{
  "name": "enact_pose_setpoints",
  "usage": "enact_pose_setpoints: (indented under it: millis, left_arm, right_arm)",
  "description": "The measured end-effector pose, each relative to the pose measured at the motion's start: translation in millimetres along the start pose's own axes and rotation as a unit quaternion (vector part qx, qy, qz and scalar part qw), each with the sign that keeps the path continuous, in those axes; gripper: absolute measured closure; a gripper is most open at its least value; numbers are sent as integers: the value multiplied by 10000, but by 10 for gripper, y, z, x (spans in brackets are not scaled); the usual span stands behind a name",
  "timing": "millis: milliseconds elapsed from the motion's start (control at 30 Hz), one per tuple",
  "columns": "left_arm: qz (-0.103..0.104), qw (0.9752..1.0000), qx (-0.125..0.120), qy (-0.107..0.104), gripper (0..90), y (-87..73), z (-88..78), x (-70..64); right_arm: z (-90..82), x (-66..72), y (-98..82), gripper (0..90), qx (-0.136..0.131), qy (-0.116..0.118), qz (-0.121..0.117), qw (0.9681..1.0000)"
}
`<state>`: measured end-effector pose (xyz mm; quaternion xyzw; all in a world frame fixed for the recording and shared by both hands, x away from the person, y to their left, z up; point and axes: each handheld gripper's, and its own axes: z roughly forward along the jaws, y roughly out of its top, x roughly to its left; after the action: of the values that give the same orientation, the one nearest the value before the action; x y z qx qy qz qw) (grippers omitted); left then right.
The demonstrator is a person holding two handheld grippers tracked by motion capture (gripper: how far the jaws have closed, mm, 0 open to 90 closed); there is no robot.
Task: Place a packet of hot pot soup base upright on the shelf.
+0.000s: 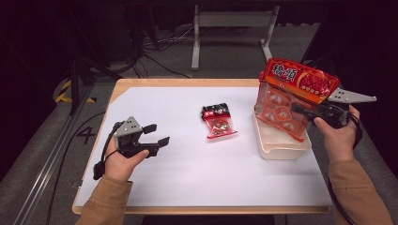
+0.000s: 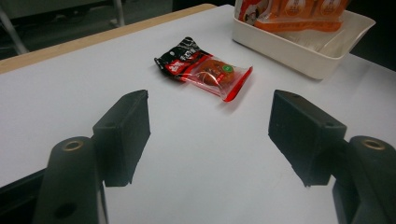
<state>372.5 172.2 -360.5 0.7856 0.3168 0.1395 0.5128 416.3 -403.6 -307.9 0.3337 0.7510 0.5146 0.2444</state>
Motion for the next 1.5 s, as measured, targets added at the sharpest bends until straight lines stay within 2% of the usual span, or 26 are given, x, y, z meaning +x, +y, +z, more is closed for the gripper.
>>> enact_pose_setpoints:
  millis: [67,133,233,300,400,667,767,900,1033,1200,1233,1300,1500]
  left_arm:
    - [-8,10000,18,-7,301,-3,2,-1]
    - [2,10000,25,-7,301,-5,4,0]
    - [-2,10000,17,6,301,-8,10,0]
    - [-16,10000,23,-2,301,-10,16,-3]
    - [3,10000,32,8,301,-11,22,-1]
    - [-11,10000,81,-14,301,-20,33,-3]
    - [7,10000,73,-5,301,-23,43,-4]
    - [-30,10000,59,-10,301,-23,38,-9]
    - [-24,10000,57,-11,301,-24,37,-8]
    - [-1,10000,65,-2,301,-25,45,-6]
    - [-18,10000,76,1,300,-27,49,-7]
    - [-48,9999,97,-31,301,-30,55,-8]
    - [-48,9999,118,-33,301,-37,76,-10]
  right_arm:
    - [39,-2,-49,703,65,-52,16,10000]
    - [43,-6,-59,703,56,-55,25,10000]
    - [37,-34,-104,703,20,-56,171,9998]
    - [39,-37,-132,703,33,-77,163,9998]
    - [66,-16,-171,703,190,-121,129,9997]
    - [89,-32,-256,703,228,56,224,9995]
    - [114,-31,-283,703,312,116,202,9992]
    - [228,28,-336,703,524,139,12,9985]
    - [220,-4,-387,703,452,93,186,9988]
    - [194,-59,-510,704,245,47,369,9990]
    - [179,-85,-589,704,126,38,470,9988]
    - [173,-96,-639,704,50,27,492,9988]
    - [164,-90,-619,701,251,-5,380,9990]
